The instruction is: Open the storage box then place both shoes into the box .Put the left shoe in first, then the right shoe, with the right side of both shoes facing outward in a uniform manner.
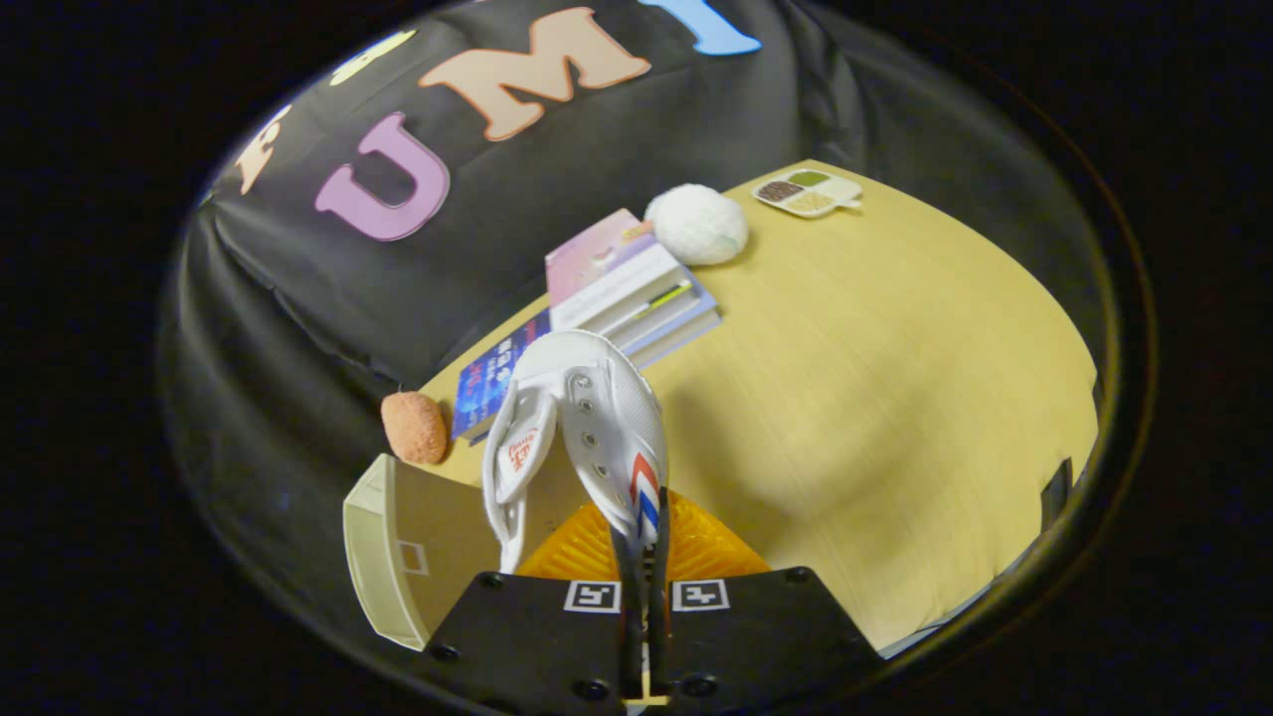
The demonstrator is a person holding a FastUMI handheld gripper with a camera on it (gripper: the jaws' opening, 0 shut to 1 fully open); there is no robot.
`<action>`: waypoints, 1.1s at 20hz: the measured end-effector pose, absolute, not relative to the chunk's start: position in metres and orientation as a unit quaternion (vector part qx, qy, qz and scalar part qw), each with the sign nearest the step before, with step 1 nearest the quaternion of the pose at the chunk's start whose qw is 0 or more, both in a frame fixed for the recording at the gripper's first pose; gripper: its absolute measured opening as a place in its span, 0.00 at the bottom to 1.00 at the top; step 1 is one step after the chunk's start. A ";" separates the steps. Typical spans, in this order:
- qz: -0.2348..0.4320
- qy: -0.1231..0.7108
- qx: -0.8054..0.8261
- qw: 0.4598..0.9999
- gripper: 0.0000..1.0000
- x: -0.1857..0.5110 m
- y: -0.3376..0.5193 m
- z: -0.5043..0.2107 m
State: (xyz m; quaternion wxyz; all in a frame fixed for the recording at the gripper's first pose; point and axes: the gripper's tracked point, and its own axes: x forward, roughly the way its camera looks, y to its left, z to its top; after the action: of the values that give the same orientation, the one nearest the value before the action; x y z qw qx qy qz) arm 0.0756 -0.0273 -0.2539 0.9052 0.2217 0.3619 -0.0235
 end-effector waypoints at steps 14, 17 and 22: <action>0.106 0.364 0.213 0.900 0.05 0.046 0.207 -0.204; 0.099 0.379 0.194 0.899 0.05 0.037 0.228 -0.223; 0.060 0.406 0.136 0.902 0.05 0.028 0.239 -0.266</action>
State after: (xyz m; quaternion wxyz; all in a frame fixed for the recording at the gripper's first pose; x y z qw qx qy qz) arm 0.0279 0.2386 -0.2656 0.9016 0.1359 0.4063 0.0596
